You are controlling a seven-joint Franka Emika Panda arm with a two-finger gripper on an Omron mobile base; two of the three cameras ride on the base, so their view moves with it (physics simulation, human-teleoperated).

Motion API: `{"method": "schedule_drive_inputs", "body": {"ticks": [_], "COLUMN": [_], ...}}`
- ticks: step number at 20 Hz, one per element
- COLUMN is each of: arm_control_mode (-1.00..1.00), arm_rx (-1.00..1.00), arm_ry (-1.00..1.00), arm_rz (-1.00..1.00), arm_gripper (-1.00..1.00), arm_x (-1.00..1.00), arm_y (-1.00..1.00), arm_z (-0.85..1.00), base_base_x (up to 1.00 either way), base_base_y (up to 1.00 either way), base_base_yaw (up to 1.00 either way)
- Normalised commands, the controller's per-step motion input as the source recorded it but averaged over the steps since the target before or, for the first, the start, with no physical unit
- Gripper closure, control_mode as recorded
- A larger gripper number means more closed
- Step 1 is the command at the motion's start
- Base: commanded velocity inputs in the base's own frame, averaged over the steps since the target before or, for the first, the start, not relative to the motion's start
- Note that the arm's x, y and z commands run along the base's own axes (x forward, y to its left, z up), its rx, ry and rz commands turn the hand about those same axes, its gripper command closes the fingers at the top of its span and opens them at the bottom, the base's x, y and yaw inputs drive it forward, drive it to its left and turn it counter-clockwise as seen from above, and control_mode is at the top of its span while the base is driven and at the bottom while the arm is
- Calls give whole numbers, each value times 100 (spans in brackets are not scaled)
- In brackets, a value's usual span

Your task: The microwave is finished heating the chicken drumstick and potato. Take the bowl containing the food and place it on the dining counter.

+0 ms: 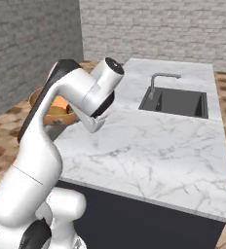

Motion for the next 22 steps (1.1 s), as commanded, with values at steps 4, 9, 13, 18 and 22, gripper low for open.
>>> {"method": "schedule_drive_inputs", "body": {"ticks": [4,9,13,18,22], "arm_control_mode": [-100,-100,-100,-100,-100], "arm_rx": [-5,0,0,-1,-10], "arm_ry": [30,5,0,0,0], "arm_rz": [-1,0,0,0,0], "arm_gripper": [100,100,100,100,100], "arm_x": [100,88,86,90,80], "arm_y": [-8,-11,0,0,0], "arm_z": [-69,-48,-51,-61,-88], "base_base_x": [0,0,0,0,0], "base_base_y": [0,0,0,0,0], "base_base_yaw": [0,0,0,0,0]}}
